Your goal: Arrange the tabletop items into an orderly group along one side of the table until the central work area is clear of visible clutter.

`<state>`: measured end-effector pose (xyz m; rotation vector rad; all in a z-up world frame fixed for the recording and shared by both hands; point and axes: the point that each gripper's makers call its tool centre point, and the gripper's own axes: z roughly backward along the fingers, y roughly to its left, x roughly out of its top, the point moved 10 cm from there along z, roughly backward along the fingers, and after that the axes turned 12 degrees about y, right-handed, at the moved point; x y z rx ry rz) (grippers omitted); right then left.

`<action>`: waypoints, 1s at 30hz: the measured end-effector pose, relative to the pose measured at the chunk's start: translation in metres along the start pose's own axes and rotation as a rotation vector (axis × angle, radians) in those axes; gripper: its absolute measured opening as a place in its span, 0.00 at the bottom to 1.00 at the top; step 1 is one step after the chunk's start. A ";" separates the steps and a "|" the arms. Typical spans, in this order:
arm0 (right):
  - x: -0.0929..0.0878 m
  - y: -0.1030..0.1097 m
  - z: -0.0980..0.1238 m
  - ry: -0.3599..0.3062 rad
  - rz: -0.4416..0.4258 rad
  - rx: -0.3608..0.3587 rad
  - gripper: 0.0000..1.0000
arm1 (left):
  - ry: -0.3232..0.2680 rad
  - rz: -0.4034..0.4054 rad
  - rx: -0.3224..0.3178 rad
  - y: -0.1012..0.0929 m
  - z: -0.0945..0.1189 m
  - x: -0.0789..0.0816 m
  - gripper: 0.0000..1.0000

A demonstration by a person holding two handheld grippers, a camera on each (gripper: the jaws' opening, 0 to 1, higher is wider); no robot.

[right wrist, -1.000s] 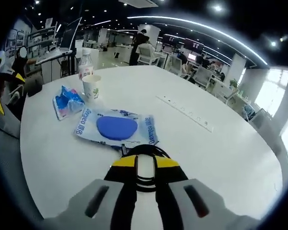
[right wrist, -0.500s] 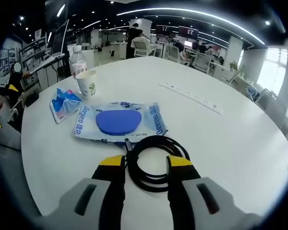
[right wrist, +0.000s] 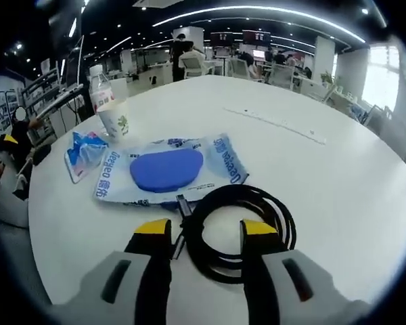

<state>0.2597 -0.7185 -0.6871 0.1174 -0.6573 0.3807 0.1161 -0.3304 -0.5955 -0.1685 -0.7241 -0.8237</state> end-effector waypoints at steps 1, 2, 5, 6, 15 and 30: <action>0.000 0.000 -0.001 0.000 0.000 0.000 0.40 | 0.001 0.000 0.001 0.000 0.000 0.000 0.72; 0.000 0.000 -0.003 -0.001 -0.001 0.002 0.40 | 0.002 0.001 0.001 0.000 0.000 0.000 0.72; 0.001 0.006 -0.003 -0.015 -0.008 0.008 0.40 | 0.003 0.002 0.002 0.001 0.000 0.000 0.72; 0.001 0.006 -0.005 -0.019 -0.009 0.009 0.40 | 0.004 0.002 0.002 0.001 0.000 -0.001 0.72; 0.002 0.016 -0.013 -0.015 0.011 -0.001 0.33 | 0.008 0.003 0.002 0.001 0.000 -0.002 0.72; 0.000 0.011 -0.022 -0.024 -0.020 -0.040 0.16 | 0.015 0.002 -0.001 0.001 0.000 -0.002 0.71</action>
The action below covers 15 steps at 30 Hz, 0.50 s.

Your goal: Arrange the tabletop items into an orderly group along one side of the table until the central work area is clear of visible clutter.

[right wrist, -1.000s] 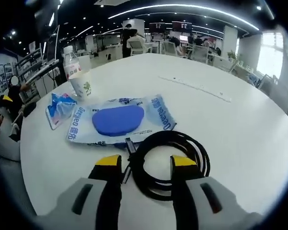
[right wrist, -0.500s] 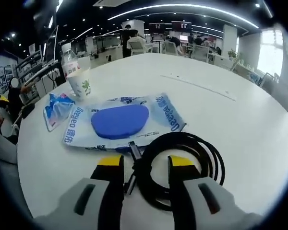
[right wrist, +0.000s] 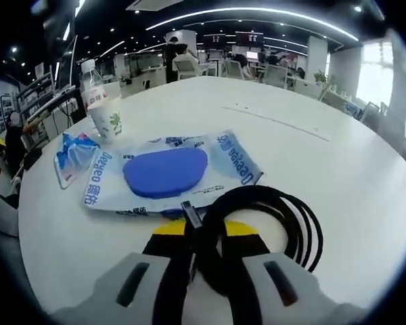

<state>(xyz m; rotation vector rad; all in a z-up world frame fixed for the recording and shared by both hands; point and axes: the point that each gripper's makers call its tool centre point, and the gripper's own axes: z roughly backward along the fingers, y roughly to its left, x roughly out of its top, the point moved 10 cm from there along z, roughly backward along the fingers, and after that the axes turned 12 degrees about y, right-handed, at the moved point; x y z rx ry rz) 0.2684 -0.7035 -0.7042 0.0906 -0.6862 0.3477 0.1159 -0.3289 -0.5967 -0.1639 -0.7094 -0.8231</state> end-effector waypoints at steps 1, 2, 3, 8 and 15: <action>0.000 -0.001 0.001 0.000 0.003 -0.003 0.15 | 0.000 -0.001 -0.001 0.000 0.000 0.000 0.71; 0.000 -0.001 0.003 -0.003 0.010 -0.009 0.14 | 0.000 -0.001 -0.002 0.000 0.000 0.000 0.71; 0.000 -0.001 0.005 -0.009 0.026 -0.022 0.13 | -0.001 -0.001 -0.002 0.000 0.000 0.000 0.70; 0.001 -0.001 0.016 -0.030 0.050 -0.050 0.12 | -0.003 -0.003 -0.005 0.000 0.000 0.000 0.70; 0.001 -0.007 0.031 -0.076 0.031 -0.092 0.11 | -0.010 -0.005 -0.009 -0.001 0.000 0.001 0.70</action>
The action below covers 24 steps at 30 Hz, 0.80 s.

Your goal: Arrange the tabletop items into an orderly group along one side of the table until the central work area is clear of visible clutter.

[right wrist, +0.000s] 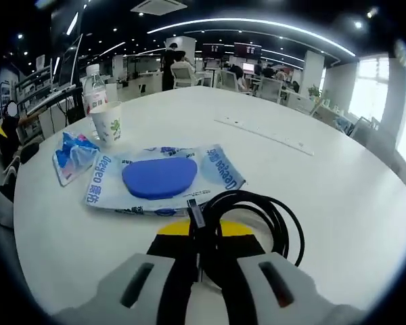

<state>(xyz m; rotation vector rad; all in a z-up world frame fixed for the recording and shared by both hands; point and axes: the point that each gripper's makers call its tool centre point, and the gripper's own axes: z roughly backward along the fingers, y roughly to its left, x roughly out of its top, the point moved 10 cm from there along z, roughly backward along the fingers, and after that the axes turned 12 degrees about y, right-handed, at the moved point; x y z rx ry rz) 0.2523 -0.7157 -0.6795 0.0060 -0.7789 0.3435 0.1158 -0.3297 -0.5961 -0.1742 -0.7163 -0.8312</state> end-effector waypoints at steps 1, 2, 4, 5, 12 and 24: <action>0.001 -0.001 0.004 -0.013 -0.009 -0.012 0.11 | -0.001 -0.001 -0.001 0.000 0.000 0.000 0.70; 0.001 -0.001 0.007 -0.020 -0.013 -0.017 0.11 | -0.002 -0.001 -0.001 0.000 0.000 0.000 0.70; 0.003 -0.005 0.012 -0.039 -0.030 -0.034 0.11 | -0.005 0.000 -0.002 0.000 0.000 0.000 0.70; 0.004 -0.006 0.014 -0.049 -0.039 -0.040 0.11 | -0.006 0.000 -0.002 0.000 0.000 0.001 0.70; 0.009 -0.011 0.036 -0.107 -0.067 -0.071 0.11 | -0.016 -0.001 -0.003 0.000 0.000 0.002 0.70; 0.007 -0.009 0.065 -0.147 -0.043 -0.077 0.11 | -0.031 0.002 -0.001 0.000 0.001 0.002 0.70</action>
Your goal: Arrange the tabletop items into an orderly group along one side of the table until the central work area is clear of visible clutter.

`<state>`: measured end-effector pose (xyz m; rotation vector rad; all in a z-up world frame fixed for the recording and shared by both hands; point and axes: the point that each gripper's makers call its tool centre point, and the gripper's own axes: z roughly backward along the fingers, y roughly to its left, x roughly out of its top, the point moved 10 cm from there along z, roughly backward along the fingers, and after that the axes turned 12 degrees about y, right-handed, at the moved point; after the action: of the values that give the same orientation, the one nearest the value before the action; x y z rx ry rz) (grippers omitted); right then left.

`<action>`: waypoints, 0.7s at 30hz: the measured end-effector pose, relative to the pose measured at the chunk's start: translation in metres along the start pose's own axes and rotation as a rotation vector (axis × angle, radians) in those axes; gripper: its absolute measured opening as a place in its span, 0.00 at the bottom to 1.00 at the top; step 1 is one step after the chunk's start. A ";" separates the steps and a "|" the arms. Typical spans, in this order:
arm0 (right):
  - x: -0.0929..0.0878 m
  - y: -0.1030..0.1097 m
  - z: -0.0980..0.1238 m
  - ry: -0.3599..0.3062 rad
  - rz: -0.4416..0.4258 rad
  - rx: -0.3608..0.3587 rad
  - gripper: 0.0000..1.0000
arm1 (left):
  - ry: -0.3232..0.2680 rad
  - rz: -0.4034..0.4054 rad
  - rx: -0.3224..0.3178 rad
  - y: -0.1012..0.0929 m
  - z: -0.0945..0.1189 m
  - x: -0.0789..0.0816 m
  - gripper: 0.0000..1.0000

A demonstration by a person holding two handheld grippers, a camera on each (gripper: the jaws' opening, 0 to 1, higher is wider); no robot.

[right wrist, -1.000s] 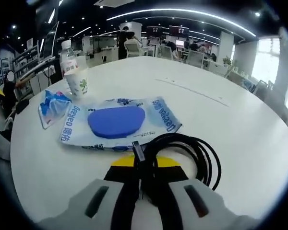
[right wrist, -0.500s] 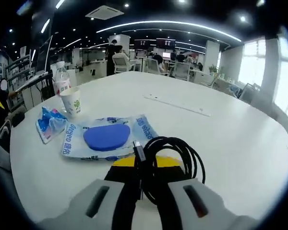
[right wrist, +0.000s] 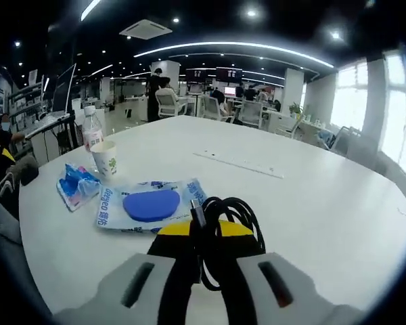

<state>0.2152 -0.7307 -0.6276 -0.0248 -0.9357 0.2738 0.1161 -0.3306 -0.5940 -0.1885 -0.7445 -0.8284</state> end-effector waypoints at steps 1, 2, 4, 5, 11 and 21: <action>-0.001 0.001 0.003 0.001 0.008 0.002 0.11 | -0.001 0.000 0.000 0.000 0.000 0.000 0.70; -0.002 0.001 0.004 0.003 0.017 0.003 0.11 | -0.002 0.000 0.000 0.000 0.000 0.000 0.70; -0.005 0.002 0.007 0.006 0.035 0.004 0.11 | -0.002 0.000 0.000 0.000 0.000 0.000 0.70; -0.007 0.003 0.008 0.013 0.057 0.004 0.11 | -0.003 0.000 -0.001 0.000 0.000 0.000 0.70; -0.019 0.016 0.016 0.035 0.126 0.023 0.11 | -0.003 0.000 -0.001 0.000 0.000 -0.001 0.70; -0.028 0.026 0.013 0.057 0.140 0.063 0.11 | -0.005 0.006 0.005 0.001 0.000 -0.001 0.70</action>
<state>0.1829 -0.7135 -0.6454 -0.0401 -0.8699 0.4305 0.1167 -0.3297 -0.5946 -0.1884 -0.7503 -0.8210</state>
